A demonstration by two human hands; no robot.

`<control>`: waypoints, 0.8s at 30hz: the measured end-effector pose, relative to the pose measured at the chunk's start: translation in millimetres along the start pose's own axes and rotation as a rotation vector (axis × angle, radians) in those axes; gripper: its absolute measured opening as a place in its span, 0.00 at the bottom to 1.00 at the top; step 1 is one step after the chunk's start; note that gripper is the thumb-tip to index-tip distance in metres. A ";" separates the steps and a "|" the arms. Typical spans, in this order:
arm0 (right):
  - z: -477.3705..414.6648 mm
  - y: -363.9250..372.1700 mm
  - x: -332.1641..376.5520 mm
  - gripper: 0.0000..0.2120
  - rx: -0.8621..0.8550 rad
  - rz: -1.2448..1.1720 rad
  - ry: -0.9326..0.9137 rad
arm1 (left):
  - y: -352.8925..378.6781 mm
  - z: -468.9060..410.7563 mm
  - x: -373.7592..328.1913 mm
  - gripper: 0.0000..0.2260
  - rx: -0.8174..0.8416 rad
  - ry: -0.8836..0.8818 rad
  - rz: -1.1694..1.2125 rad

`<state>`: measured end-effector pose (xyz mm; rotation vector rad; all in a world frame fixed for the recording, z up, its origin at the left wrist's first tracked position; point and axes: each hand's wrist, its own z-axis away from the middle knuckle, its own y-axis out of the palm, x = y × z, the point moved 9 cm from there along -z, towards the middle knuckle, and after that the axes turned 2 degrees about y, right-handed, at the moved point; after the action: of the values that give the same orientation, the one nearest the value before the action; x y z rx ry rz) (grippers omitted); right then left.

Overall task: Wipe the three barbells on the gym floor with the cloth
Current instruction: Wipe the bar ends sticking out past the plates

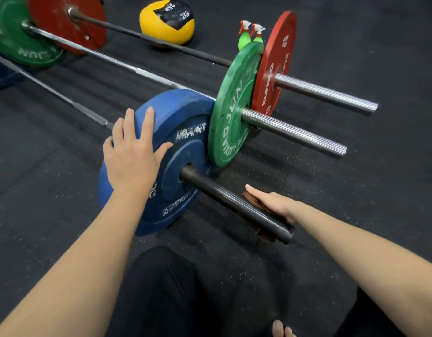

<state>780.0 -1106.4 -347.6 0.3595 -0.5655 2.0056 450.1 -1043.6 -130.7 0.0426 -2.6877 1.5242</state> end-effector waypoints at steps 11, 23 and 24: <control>5.9 -56.2 -25.0 0.42 -0.194 0.452 0.137 | 0.6 3.9 0.4 0.32 -0.018 -0.014 -0.016; -18.7 49.8 163.4 0.42 -0.360 0.554 -0.492 | 2.4 -0.1 -0.3 0.32 -0.077 0.002 -0.114; -25.3 59.8 170.6 0.44 -0.332 0.508 -0.501 | 2.7 -0.6 0.6 0.31 -0.081 0.002 -0.123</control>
<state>646.1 -990.8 -302.6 0.5585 -1.4002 2.2465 449.4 -1041.6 -132.8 0.1991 -2.6867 1.3798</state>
